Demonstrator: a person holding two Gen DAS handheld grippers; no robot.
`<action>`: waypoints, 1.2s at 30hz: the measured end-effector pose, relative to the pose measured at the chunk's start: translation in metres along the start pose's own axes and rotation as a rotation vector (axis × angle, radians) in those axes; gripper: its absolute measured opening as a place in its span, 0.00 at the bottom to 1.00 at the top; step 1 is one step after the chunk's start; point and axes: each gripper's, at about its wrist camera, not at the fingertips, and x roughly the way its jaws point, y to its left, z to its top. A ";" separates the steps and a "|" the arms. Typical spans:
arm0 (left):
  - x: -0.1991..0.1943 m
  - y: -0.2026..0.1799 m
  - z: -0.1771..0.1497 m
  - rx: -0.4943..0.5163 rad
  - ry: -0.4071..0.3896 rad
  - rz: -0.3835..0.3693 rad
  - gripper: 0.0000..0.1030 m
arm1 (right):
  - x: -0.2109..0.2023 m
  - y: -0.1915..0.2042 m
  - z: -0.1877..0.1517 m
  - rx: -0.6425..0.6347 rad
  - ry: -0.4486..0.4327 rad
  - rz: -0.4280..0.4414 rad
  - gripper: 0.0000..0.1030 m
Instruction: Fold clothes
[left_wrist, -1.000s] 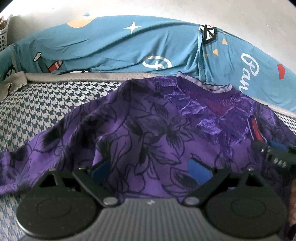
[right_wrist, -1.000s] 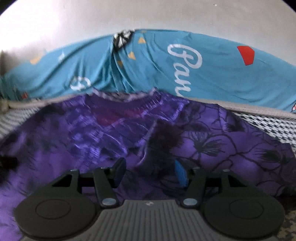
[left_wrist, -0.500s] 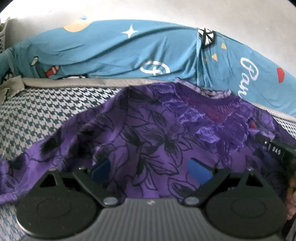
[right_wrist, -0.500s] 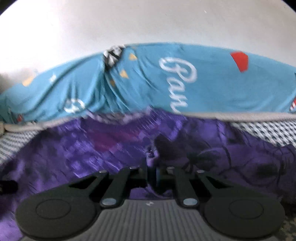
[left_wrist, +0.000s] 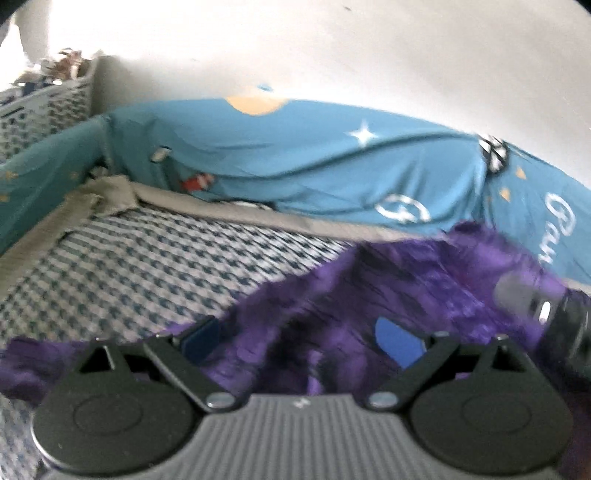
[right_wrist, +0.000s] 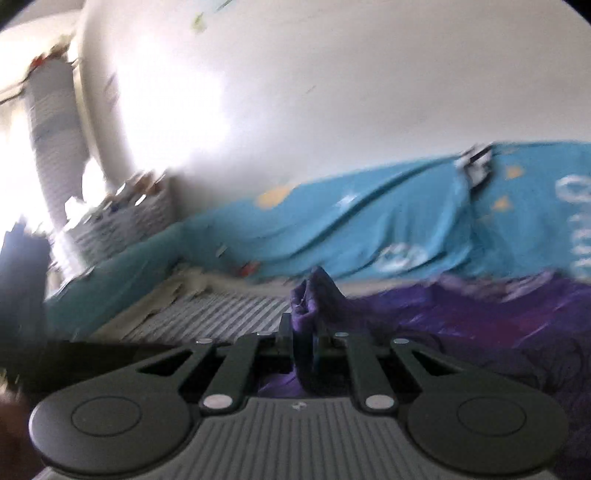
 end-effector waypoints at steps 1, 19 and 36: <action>0.000 0.002 0.001 -0.001 -0.006 0.013 0.93 | 0.005 0.005 -0.004 -0.019 0.036 0.013 0.13; 0.012 -0.013 -0.014 0.050 0.047 -0.026 0.95 | -0.013 -0.036 -0.016 0.049 0.141 -0.206 0.27; 0.052 -0.035 -0.049 0.177 0.222 0.036 0.95 | 0.006 -0.054 -0.042 0.081 0.329 -0.376 0.35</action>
